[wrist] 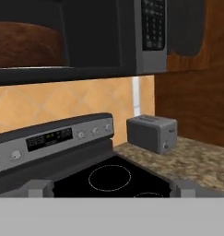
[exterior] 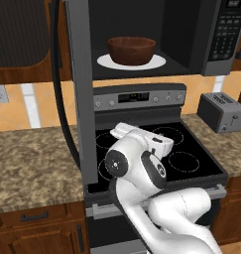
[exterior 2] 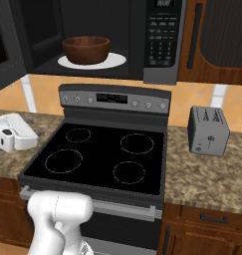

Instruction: Open the microwave, place the bowl with waffle inside the microwave, then close the microwave door and turn it on.

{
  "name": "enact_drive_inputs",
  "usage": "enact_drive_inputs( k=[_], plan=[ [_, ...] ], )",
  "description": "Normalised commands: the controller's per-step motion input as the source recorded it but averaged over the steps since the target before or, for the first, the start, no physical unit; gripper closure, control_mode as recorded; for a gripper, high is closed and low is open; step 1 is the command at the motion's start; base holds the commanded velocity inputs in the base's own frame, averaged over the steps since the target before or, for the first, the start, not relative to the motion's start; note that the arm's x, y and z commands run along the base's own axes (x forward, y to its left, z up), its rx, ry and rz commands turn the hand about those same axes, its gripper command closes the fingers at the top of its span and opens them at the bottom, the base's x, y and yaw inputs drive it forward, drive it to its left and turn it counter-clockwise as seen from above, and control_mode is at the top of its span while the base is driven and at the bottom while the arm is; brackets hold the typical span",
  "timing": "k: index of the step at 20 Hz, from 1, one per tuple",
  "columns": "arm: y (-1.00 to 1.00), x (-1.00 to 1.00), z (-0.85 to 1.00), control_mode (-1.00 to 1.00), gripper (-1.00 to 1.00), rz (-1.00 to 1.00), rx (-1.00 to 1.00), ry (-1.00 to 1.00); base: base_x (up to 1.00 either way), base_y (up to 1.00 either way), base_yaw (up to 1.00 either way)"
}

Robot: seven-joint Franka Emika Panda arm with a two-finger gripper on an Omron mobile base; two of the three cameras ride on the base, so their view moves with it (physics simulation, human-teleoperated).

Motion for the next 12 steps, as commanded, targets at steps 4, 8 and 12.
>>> enact_drive_inputs(
  k=[4, 8, 12],
  plan=[
    [0.08, -0.25, 0.02, -1.0, -1.0, 0.0, -0.03, -0.3, 0.0, 0.0, 0.0],
    [0.19, -0.58, 0.24, -1.0, -1.0, 0.0, -0.09, -0.35, 0.0, 0.0, 0.0],
    [0.3, -0.3, 0.04, -1.0, -1.0, 0.0, -0.09, -0.3, 0.0, 0.0, 0.0]
  ],
)
